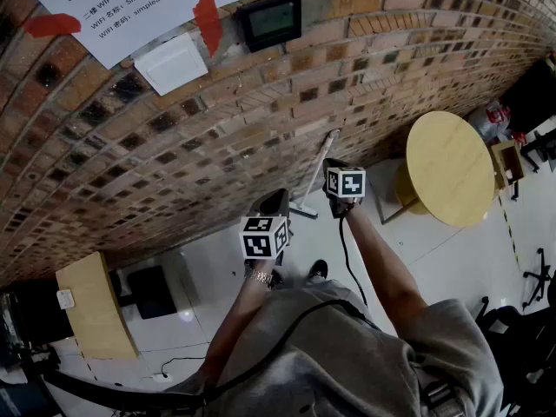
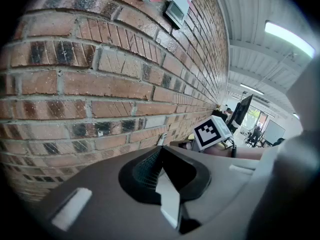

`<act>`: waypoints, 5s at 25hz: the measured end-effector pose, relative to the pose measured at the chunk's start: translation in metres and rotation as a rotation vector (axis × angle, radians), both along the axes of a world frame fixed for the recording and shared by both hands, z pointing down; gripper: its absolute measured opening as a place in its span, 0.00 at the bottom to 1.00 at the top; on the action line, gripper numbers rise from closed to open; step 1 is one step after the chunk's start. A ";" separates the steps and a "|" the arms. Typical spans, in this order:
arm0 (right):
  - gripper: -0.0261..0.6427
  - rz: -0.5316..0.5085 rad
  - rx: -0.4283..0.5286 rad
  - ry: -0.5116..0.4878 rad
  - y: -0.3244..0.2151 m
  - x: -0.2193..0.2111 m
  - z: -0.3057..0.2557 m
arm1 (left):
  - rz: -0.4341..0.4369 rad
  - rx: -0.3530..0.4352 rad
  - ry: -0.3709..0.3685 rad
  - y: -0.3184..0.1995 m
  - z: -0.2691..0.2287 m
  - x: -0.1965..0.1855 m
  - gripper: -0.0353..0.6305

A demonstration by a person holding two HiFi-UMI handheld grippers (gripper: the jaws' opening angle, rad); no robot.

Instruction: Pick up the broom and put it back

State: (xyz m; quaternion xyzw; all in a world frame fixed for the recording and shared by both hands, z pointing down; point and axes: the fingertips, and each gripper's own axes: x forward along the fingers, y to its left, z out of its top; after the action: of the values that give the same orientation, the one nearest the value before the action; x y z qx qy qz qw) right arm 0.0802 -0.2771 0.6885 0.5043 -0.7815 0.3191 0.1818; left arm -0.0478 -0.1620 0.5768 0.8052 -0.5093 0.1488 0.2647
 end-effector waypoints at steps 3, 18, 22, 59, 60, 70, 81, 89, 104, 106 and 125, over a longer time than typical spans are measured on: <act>0.07 -0.027 -0.005 0.051 -0.022 0.013 0.030 | -0.021 -0.014 -0.005 -0.001 0.005 -0.005 0.06; 0.35 -0.094 -0.115 0.192 -0.097 0.030 0.135 | -0.108 -0.036 0.008 0.001 0.008 -0.031 0.06; 0.30 -0.082 -0.097 0.188 -0.114 0.028 0.129 | -0.119 -0.057 -0.004 0.002 0.017 -0.038 0.06; 0.19 -0.292 0.247 0.140 0.101 -0.062 -0.053 | -0.005 0.057 -0.028 0.033 -0.025 -0.040 0.06; 0.19 -0.287 0.262 0.119 0.107 -0.063 -0.068 | 0.003 0.059 -0.025 0.033 -0.026 -0.037 0.06; 0.18 -0.223 0.322 -0.011 0.145 -0.080 -0.159 | 0.083 0.085 -0.017 0.032 -0.033 -0.004 0.06; 0.19 -0.215 0.321 0.027 0.157 -0.086 -0.172 | 0.132 0.099 -0.028 0.025 -0.039 0.012 0.06; 0.19 -0.203 0.333 0.087 0.154 -0.077 -0.173 | 0.123 0.121 -0.007 0.023 -0.047 0.013 0.06; 0.19 -0.172 0.299 0.061 0.137 -0.070 -0.159 | 0.105 0.094 -0.020 0.020 -0.043 0.006 0.06; 0.19 -0.163 0.282 0.051 0.131 -0.068 -0.148 | 0.102 0.102 -0.008 0.019 -0.045 0.005 0.06; 0.19 -0.244 0.069 0.102 0.067 -0.050 0.033 | 0.017 0.082 -0.017 0.014 -0.032 -0.016 0.06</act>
State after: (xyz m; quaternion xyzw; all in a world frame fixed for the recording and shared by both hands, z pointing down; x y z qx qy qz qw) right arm 0.0299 -0.2099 0.7211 0.4272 -0.8372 0.2416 0.2413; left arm -0.0638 -0.1476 0.5445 0.8183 -0.5106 0.1368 0.2258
